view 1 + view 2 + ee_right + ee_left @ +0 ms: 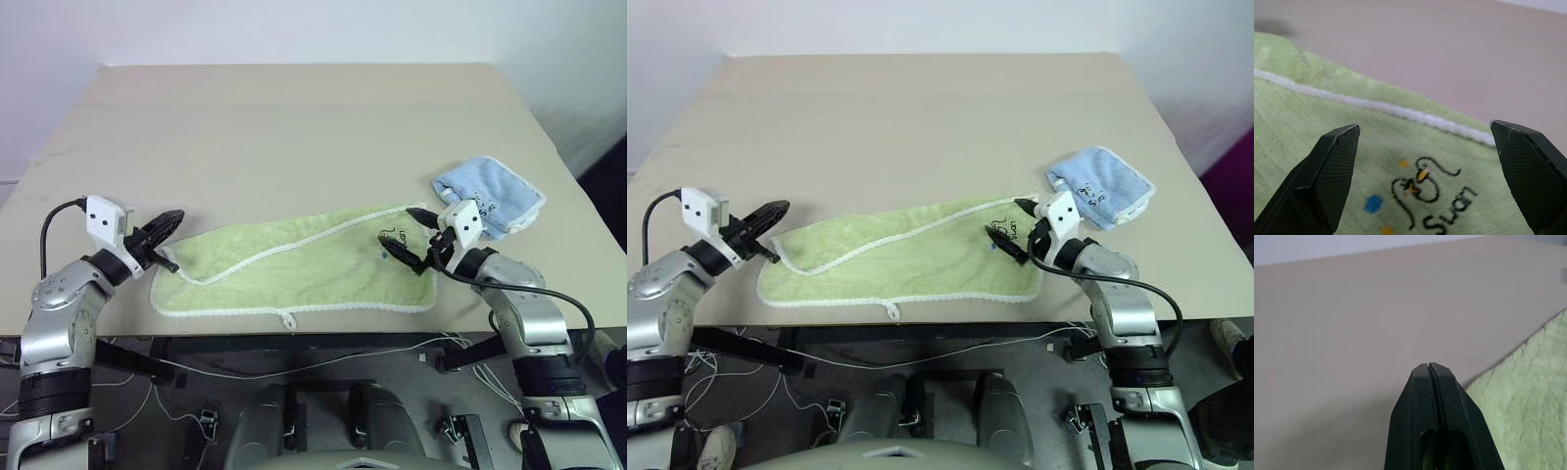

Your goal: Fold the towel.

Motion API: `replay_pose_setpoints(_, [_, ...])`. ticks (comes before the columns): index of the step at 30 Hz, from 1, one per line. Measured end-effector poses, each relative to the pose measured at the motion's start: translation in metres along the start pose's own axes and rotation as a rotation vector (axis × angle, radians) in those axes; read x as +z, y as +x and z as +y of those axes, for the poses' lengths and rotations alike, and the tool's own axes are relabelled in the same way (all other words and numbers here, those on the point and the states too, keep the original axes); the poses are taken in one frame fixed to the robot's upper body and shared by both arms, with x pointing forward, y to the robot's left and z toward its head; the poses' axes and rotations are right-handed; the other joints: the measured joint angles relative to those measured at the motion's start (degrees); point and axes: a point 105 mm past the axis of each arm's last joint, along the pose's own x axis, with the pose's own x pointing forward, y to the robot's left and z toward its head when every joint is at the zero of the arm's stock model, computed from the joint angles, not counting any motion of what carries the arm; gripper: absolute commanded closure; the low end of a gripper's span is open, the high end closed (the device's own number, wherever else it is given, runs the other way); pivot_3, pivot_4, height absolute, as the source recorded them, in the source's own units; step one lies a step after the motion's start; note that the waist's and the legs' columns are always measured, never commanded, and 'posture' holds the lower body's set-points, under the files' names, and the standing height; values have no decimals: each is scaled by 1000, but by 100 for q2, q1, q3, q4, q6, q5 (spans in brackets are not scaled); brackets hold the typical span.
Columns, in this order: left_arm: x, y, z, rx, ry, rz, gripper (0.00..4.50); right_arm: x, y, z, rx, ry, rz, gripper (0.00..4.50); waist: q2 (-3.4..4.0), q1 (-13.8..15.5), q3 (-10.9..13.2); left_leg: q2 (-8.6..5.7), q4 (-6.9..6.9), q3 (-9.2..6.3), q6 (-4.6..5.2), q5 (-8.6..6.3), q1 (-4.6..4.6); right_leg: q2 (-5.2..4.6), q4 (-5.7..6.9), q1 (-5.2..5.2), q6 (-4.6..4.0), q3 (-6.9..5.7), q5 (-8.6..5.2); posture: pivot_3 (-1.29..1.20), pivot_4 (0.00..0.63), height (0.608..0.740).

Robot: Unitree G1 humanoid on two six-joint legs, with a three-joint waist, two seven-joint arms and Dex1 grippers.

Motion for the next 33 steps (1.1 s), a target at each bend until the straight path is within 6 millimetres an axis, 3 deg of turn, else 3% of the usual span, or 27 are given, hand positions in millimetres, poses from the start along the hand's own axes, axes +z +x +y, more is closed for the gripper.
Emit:
replay_pose_setpoints(6, [-4, 4, -13, -43, -10, 12, 4500, -2, -1, 1, -1, 3, 0, 21, 0, -22, 0, 3, -1, 0, -23, 13, 0, 4, 0, -1, 0, 0, 0, 0, 150, 740])
replay_pose_setpoints(20, [-4, 7, -18, -128, 52, 58, 4500, -2, -1, 0, -19, 1, -6, 21, 0, -14, 0, 1, -1, 0, -22, 13, 0, 2, 0, -1, 0, 0, 0, 0, 150, 740])
replay_pose_setpoints(28, [3, 7, -17, -206, 146, 81, 4500, 6, 11, 5, -19, 5, -54, 21, 0, -12, 0, 1, -1, 0, -22, 12, 0, 2, 0, -2, -1, 0, -1, 0, 150, 740])
replay_pose_setpoints(33, [-7, -1, -22, -346, 197, 174, 2909, 2, 15, 12, -19, 23, -57, 0, 0, -28, 0, 5, -3, 2, -23, 13, 0, 6, 1, -6, -2, 0, -1, 0, 150, 740])
